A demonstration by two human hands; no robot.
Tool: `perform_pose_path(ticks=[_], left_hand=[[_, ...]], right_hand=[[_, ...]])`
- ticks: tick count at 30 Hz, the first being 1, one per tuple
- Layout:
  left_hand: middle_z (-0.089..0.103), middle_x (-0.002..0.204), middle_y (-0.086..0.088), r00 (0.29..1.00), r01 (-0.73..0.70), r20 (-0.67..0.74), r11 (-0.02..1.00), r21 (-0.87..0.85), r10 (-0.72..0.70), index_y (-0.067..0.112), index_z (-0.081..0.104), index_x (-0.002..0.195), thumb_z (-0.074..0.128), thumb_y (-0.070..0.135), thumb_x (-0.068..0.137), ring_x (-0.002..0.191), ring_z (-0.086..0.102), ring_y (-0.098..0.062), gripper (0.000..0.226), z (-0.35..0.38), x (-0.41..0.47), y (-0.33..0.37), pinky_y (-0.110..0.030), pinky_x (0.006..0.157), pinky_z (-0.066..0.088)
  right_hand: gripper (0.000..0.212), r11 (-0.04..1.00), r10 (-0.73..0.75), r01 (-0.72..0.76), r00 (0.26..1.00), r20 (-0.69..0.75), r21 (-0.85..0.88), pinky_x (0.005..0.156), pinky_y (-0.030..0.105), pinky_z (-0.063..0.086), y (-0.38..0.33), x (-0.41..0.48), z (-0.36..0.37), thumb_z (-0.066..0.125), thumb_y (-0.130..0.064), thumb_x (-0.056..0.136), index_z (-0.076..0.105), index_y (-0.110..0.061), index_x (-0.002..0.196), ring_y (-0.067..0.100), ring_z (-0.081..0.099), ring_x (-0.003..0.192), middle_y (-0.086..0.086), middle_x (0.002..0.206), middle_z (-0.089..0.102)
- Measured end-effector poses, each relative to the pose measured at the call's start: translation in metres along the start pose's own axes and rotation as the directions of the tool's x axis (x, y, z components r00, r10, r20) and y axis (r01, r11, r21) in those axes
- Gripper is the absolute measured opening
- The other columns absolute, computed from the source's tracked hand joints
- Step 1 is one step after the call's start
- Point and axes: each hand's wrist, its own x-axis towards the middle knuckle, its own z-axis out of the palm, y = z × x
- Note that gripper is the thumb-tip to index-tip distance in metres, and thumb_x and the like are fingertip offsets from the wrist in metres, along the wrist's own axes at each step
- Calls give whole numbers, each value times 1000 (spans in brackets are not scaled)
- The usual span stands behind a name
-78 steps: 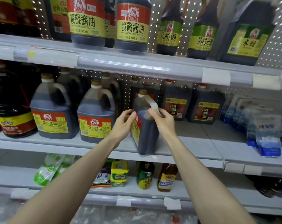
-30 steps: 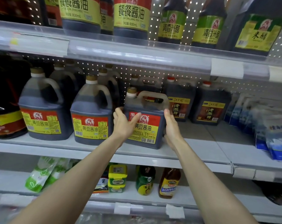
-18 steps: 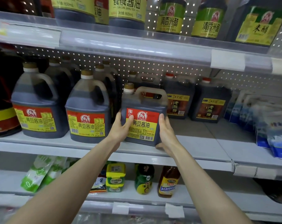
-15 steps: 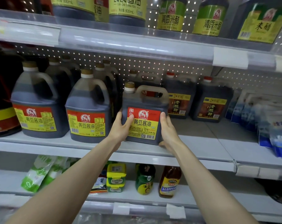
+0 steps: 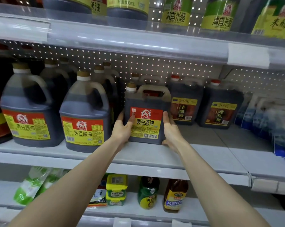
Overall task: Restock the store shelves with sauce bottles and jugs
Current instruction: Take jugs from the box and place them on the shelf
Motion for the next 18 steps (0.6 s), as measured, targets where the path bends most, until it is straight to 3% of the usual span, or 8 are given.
perform_pose_path(ticks=[4, 9, 18], left_hand=[[59, 131, 1, 1000, 6, -8, 1000, -4, -6, 33, 33, 145, 53, 40, 95, 114, 59, -24, 54, 2, 10, -1, -47, 96, 48], [57, 134, 0, 1000, 17, -17, 1000, 12, -17, 36, 30, 146, 51, 43, 95, 116, 57, -27, 56, 3, 21, -3, -42, 95, 47], [52, 138, -1, 1000, -10, -26, 1000, -19, 10, 30, 29, 147, 50, 35, 98, 120, 53, -27, 54, 7, 35, -3, -39, 90, 44]], right_hand=[[61, 999, 14, -15, 1000, 18, 41, 105, 58, 36, 0, 12, 3, 32, -64, 93, 22, -41, 149, 30, 51, 125, -1, 134, 57], [60, 1000, -12, 12, 1000, 11, 27, 102, 55, 40, -1, 25, 5, 30, -65, 93, 25, -39, 148, 29, 53, 123, -2, 129, 57], [60, 999, -6, 5, 999, -37, -33, 102, 57, 39, -4, 43, 10, 26, -66, 93, 26, -41, 147, 35, 46, 130, 3, 145, 47]])
